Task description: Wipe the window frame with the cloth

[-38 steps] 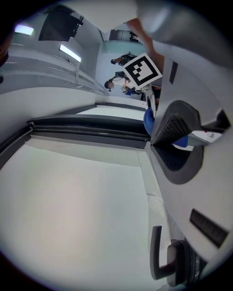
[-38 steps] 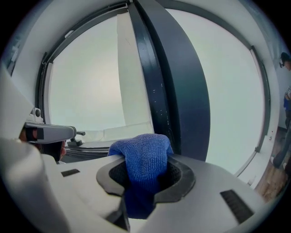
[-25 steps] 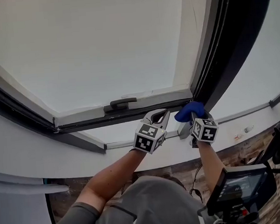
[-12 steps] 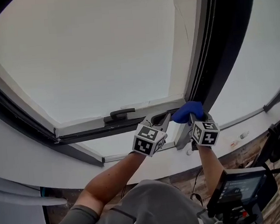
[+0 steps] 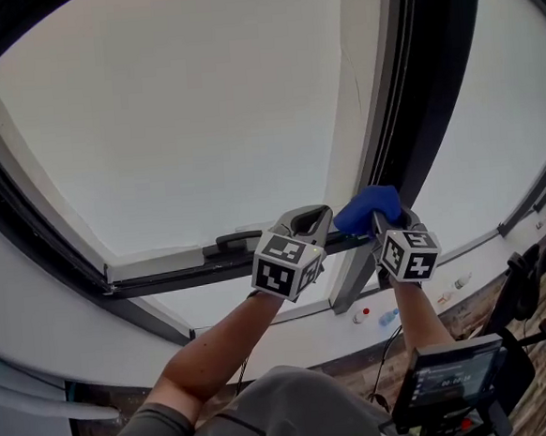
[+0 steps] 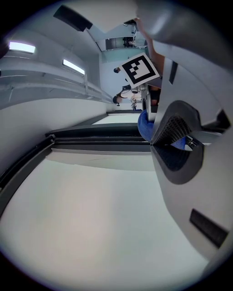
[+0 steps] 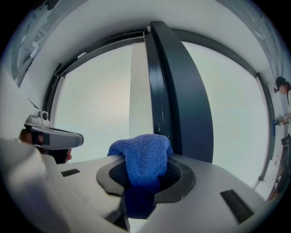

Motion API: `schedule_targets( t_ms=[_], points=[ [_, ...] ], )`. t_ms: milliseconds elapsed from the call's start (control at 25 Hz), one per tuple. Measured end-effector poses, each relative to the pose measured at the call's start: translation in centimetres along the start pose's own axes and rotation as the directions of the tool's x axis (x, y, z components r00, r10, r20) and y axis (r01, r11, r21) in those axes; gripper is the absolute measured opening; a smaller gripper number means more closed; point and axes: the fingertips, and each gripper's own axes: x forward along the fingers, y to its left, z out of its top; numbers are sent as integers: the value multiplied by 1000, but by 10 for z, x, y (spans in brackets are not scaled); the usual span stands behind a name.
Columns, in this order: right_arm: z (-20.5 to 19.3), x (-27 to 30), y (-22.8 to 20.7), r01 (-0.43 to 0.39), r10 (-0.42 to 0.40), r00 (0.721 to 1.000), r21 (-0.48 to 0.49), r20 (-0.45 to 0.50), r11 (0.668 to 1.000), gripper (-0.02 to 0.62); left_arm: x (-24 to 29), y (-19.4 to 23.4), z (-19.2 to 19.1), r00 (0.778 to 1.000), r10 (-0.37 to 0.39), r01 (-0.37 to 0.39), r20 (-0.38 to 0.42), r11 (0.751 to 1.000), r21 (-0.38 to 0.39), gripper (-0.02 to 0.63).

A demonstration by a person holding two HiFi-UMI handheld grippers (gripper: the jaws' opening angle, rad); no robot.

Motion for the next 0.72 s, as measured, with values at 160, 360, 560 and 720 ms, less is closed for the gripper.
schedule_targets(
  t_ms=[160,360,560,720],
  points=[
    [29,-3,2,-2,1,999,23,36,1000,123,-5,-4,26,999,-23,22,22,999,27,9],
    [64,-10,-5,16,-16,996,7,90,1000,123,-8,-11,57,997,-56,53,50,997,49,9],
    [97,-16,-6,22,-21,991,-7,135,1000,123,-8,-16,76,996,-77,73,51,995,67,9],
    [122,-18,-5,17,-15,987,-11,157,1000,123,-6,-17,97,994,-70,65,80,995,70,9]
  ],
)
